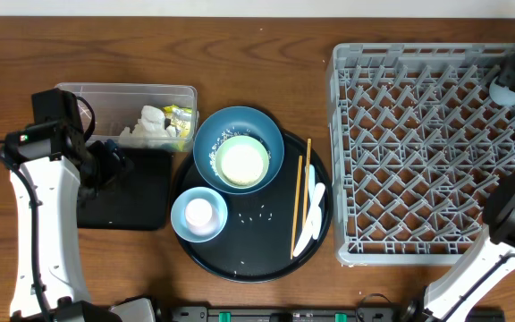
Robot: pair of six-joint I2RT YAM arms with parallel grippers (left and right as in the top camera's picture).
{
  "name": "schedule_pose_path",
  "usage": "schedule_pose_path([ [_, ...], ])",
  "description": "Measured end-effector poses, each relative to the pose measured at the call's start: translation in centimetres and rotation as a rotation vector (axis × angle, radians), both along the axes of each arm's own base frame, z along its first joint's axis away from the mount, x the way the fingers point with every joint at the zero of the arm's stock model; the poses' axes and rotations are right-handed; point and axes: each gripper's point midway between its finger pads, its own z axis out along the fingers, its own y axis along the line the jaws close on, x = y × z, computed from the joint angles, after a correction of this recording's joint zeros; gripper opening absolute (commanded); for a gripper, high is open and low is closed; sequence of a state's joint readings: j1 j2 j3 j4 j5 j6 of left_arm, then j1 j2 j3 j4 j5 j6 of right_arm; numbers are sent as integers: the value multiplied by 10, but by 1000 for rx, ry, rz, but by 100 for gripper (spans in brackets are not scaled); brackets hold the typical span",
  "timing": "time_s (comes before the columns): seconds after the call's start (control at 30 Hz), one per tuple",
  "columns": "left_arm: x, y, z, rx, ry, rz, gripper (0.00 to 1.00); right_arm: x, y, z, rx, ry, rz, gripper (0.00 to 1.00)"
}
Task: Sort waste into correct bins and load items into the dishwasher rack
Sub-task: 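Lower the cup upside down into the rack and open right gripper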
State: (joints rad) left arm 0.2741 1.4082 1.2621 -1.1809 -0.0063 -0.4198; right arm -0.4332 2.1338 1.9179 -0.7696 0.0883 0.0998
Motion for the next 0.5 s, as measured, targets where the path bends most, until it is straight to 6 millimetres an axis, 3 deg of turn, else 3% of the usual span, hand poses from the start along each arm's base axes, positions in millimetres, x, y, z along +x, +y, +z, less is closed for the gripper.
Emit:
schedule_pose_path([
  [0.17, 0, 0, 0, 0, 0, 0, 90, 0, 6, -2, 29, -1, 17, 99],
  [0.5, 0, 0, 0, 0, 0, 0, 90, -6, 19, -5, 88, 20, 47, 99],
])
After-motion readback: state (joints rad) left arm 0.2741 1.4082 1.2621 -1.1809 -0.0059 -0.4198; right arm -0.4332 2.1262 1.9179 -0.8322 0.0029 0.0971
